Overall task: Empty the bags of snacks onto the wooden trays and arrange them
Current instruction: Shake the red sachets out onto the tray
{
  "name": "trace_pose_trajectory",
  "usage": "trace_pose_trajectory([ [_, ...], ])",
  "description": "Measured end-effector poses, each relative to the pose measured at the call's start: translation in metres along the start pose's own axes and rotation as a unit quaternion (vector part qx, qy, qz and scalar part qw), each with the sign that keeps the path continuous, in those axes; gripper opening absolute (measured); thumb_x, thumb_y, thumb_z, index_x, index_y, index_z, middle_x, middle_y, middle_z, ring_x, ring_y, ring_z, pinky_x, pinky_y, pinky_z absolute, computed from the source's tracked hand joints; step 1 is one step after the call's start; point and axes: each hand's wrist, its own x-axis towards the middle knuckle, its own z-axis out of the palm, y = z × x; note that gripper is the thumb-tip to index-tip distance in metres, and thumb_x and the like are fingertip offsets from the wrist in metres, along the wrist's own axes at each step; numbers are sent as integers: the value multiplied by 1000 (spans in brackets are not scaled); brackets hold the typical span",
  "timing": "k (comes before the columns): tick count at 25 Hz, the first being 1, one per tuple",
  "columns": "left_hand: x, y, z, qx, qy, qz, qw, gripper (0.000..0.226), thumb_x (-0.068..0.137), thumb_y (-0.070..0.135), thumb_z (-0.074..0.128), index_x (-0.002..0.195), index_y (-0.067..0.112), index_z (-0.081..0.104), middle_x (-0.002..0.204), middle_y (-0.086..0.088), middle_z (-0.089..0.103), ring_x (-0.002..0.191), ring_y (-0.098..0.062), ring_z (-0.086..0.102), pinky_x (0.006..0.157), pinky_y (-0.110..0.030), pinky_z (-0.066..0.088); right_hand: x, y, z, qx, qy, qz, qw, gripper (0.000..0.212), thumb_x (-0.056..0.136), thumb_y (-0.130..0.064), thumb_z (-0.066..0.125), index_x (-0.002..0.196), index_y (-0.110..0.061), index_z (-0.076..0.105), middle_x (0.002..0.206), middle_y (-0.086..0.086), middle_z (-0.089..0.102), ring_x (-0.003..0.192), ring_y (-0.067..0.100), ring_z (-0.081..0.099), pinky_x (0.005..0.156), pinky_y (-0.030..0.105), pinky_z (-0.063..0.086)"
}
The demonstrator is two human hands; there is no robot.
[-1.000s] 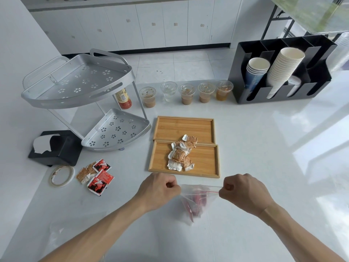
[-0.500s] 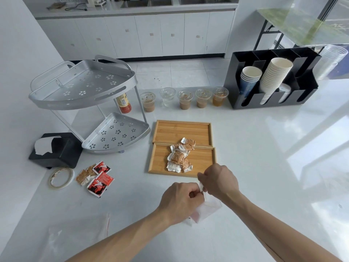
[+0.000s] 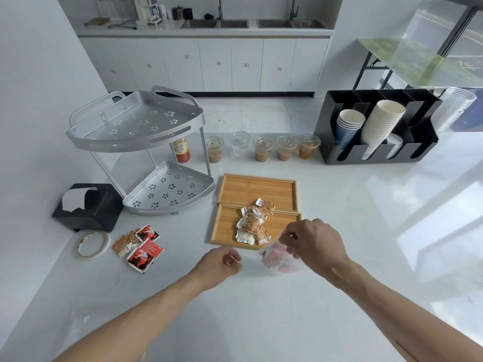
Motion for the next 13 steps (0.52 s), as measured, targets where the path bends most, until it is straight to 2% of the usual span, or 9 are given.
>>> trace_pose_trajectory([
  [3, 24, 9, 1, -20, -19, 2, 1000, 28, 80, 24, 74, 107, 29, 63, 99, 7, 68, 89, -8, 65, 78, -22, 49, 11, -3, -28, 18, -26, -28, 999, 3, 91, -31, 64, 93, -29, 66, 69, -7, 74, 68, 13, 71, 68, 34, 57],
  [6, 44, 22, 15, -80, -53, 15, 995, 45, 77, 20, 81, 116, 28, 59, 104, -2, 70, 93, -14, 67, 86, -28, 51, 23, -2, -50, 55, -24, -34, 998, 4, 90, -28, 65, 94, -27, 63, 65, -7, 74, 60, 8, 70, 69, 35, 58],
  [8, 51, 26, 23, -79, -34, 40, 996, 28, 77, 24, 81, 100, 26, 66, 90, -3, 72, 82, -11, 67, 79, -27, 49, 29, 0, -59, 72, -17, -37, 997, 4, 90, -28, 66, 93, -25, 64, 64, -7, 74, 58, 6, 69, 68, 35, 58],
  [10, 56, 28, 25, -61, 1, 63, 996, 10, 80, 26, 77, 86, 21, 72, 73, 7, 71, 69, -5, 64, 68, -20, 46, 37, 4, -66, 67, -3, -33, 997, 5, 90, -29, 65, 88, -25, 63, 62, -7, 74, 57, 6, 69, 66, 35, 58],
  [11, 58, 29, 23, -64, 17, 65, 996, 4, 81, 24, 76, 82, 22, 73, 69, 10, 71, 67, -5, 65, 65, -19, 48, 42, 8, -68, 61, 7, -26, 998, 6, 90, -29, 64, 85, -26, 63, 61, -8, 73, 57, 6, 69, 65, 36, 58],
  [13, 60, 32, 17, -107, 58, 47, 991, 5, 83, 17, 74, 79, 20, 73, 74, 7, 74, 74, -15, 69, 68, -25, 54, 54, 17, -70, 59, 16, -11, 998, 9, 90, -28, 63, 81, -26, 62, 60, -8, 73, 57, 5, 69, 66, 37, 58],
])
